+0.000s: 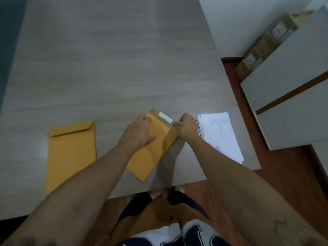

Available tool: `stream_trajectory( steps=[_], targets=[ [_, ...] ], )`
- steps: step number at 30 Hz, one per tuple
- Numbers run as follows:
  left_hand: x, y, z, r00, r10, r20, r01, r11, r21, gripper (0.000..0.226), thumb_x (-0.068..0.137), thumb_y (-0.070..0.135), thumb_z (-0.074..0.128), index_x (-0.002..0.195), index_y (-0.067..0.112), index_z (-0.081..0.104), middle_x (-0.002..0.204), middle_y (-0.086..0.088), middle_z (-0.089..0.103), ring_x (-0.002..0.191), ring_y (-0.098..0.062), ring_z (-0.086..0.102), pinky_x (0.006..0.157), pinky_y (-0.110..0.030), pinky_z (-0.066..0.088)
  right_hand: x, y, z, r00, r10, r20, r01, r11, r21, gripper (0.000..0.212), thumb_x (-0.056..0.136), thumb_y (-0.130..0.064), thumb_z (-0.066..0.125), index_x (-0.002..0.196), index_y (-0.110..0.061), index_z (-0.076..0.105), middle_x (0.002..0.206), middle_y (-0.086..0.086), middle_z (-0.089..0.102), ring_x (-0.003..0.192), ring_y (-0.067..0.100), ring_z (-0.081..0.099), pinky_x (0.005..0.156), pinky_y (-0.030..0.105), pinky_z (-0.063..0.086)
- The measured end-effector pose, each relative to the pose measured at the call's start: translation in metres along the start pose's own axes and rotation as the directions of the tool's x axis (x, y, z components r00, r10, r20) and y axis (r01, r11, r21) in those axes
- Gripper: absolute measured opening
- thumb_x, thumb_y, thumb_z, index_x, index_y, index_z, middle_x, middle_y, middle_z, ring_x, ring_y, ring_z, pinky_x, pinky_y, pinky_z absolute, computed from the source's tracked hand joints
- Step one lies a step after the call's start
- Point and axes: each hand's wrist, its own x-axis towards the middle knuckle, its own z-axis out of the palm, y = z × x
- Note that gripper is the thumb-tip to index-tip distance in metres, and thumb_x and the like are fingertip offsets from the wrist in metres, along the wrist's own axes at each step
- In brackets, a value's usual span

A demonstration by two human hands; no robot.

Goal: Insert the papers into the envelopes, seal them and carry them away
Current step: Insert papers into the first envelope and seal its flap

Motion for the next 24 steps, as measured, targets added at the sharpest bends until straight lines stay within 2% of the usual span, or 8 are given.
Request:
stream_trajectory(
  steps=[3,6,10,13,15,18,21,24],
  targets=[
    [0.002,0.014,0.007,0.999,-0.035,-0.021,0.036,0.998,0.044,0.068,0.077,0.042,0.078,0.134,0.017,0.050,0.133,-0.005,0.045,0.125,-0.027,0.042,0.102,-0.040,0.042,0.003,0.009,-0.009,0.999,-0.031,0.024,0.032,0.999,-0.040,0.022,0.093,-0.021,0.056,0.110,-0.008,0.053,0.117,0.013,0.054,0.102,0.029,0.056,0.081,0.034,0.047],
    [0.004,0.026,0.010,0.992,-0.053,-0.114,0.058,0.997,0.043,0.053,0.080,0.037,0.075,0.124,0.014,0.056,0.126,-0.008,0.051,0.120,-0.028,0.046,0.100,-0.039,0.041,0.006,0.020,-0.020,0.993,-0.086,0.079,0.088,0.996,-0.019,0.032,0.089,-0.030,0.064,0.112,-0.013,0.052,0.116,0.009,0.055,0.100,0.026,0.057,0.079,0.033,0.046],
    [0.002,0.055,0.013,0.968,-0.035,-0.248,0.030,0.999,-0.022,0.020,0.080,0.027,0.067,0.092,0.013,0.058,0.102,-0.009,0.056,0.102,-0.031,0.051,0.084,-0.040,0.041,0.010,0.030,-0.041,0.983,-0.162,0.092,0.156,0.986,0.063,0.048,0.074,-0.042,0.076,0.110,-0.019,0.053,0.107,0.004,0.059,0.092,0.020,0.059,0.078,0.034,0.052],
    [-0.007,0.094,0.024,0.959,-0.006,-0.285,-0.022,0.995,-0.095,0.017,0.080,0.025,0.065,0.078,0.014,0.052,0.087,-0.008,0.059,0.086,-0.032,0.057,0.067,-0.038,0.041,0.012,0.051,-0.062,0.989,-0.147,-0.012,0.148,0.986,0.076,0.043,0.078,-0.047,0.071,0.107,-0.018,0.056,0.107,0.004,0.061,0.094,0.022,0.060,0.082,0.035,0.051],
    [-0.014,0.119,0.035,0.968,-0.001,-0.252,-0.046,0.982,-0.184,0.016,0.081,0.026,0.065,0.083,0.013,0.055,0.087,-0.006,0.060,0.083,-0.029,0.058,0.066,-0.039,0.046,0.013,0.071,-0.076,0.991,-0.088,-0.101,0.095,0.993,0.064,0.039,0.081,-0.045,0.068,0.106,-0.017,0.057,0.110,0.005,0.061,0.099,0.024,0.061,0.083,0.035,0.050],
    [-0.016,0.156,0.057,0.991,0.017,-0.132,-0.057,0.950,-0.306,0.025,0.082,0.026,0.065,0.102,0.013,0.060,0.097,-0.002,0.059,0.087,-0.022,0.057,0.074,-0.034,0.048,0.012,0.112,-0.097,0.975,0.066,-0.213,-0.056,0.997,0.053,0.044,0.081,-0.044,0.070,0.111,-0.015,0.058,0.119,0.008,0.059,0.112,0.027,0.055,0.086,0.037,0.048],
    [-0.013,0.183,0.074,0.997,-0.005,-0.083,-0.026,0.928,-0.373,0.037,0.084,0.032,0.065,0.116,0.012,0.061,0.110,-0.002,0.057,0.098,-0.019,0.058,0.081,-0.033,0.050,0.008,0.148,-0.107,0.956,0.188,-0.224,-0.202,0.979,-0.040,0.064,0.075,-0.057,0.073,0.119,-0.015,0.055,0.126,0.009,0.054,0.120,0.028,0.050,0.093,0.043,0.049],
    [-0.010,0.205,0.083,0.996,-0.076,-0.050,0.048,0.911,-0.409,0.052,0.084,0.037,0.068,0.129,0.011,0.058,0.122,-0.004,0.055,0.106,-0.021,0.059,0.092,-0.036,0.050,0.004,0.174,-0.108,0.955,0.244,-0.170,-0.259,0.963,-0.075,0.083,0.068,-0.068,0.073,0.126,-0.014,0.051,0.131,0.010,0.051,0.125,0.029,0.046,0.097,0.045,0.047]
  ],
)
